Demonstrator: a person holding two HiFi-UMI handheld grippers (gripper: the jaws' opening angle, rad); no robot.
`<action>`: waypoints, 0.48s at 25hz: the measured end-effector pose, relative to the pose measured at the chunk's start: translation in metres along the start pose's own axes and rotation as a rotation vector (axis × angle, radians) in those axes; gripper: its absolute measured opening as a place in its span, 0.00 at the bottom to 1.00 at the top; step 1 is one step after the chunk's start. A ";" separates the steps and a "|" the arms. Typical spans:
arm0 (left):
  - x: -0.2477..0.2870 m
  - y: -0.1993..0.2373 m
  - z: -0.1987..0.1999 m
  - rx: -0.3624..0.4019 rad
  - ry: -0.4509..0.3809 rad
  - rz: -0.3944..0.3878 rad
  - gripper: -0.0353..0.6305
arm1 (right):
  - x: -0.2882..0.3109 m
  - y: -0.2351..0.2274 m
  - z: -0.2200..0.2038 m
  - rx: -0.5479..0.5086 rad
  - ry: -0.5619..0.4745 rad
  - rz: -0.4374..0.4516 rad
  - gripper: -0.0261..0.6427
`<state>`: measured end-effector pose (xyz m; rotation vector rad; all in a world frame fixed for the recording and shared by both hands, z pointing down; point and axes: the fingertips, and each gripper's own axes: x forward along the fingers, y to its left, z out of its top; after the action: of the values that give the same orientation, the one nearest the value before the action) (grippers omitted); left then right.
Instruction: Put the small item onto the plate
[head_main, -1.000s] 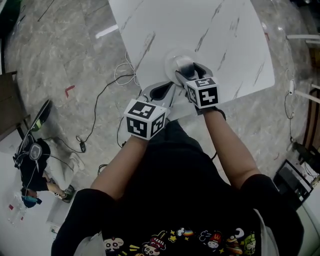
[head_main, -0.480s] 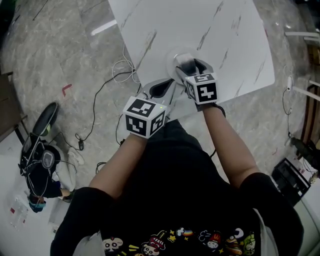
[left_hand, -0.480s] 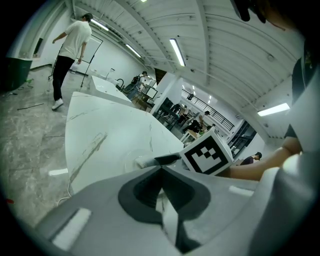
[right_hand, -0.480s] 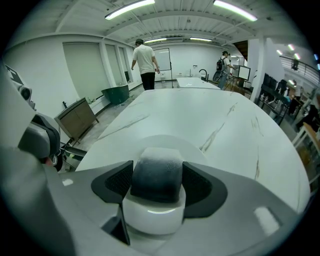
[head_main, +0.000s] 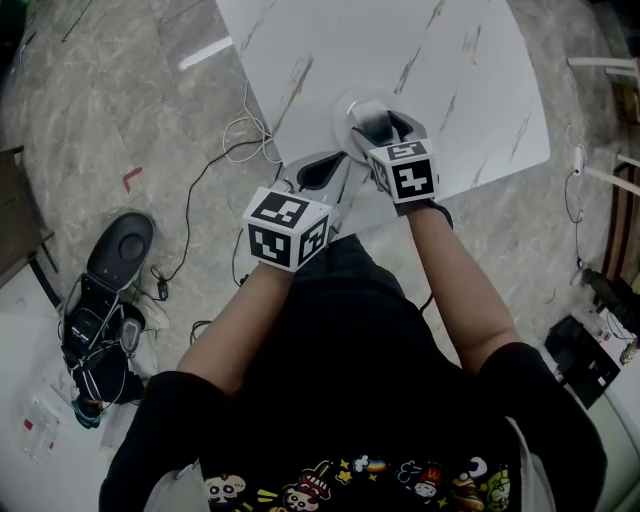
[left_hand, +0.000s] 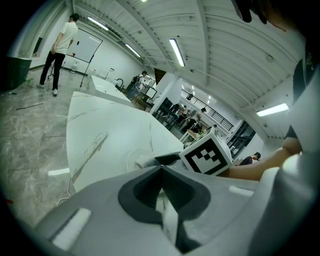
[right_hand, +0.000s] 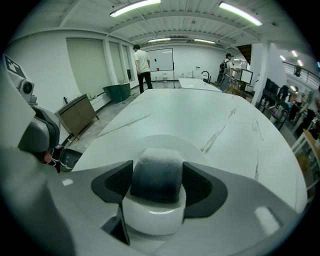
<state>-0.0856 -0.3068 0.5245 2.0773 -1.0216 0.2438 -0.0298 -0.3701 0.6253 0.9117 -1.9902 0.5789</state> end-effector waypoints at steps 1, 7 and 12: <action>0.001 0.000 0.000 0.001 0.001 0.001 0.06 | 0.001 -0.001 -0.001 0.002 0.000 0.002 0.54; -0.002 0.001 0.002 0.015 0.007 0.009 0.06 | -0.001 0.004 -0.001 0.002 -0.018 0.005 0.56; -0.007 0.000 0.010 0.035 0.006 0.018 0.06 | -0.010 0.007 0.003 0.021 -0.050 0.019 0.58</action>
<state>-0.0919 -0.3105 0.5148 2.0986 -1.0397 0.2791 -0.0335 -0.3644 0.6150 0.9290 -2.0427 0.5941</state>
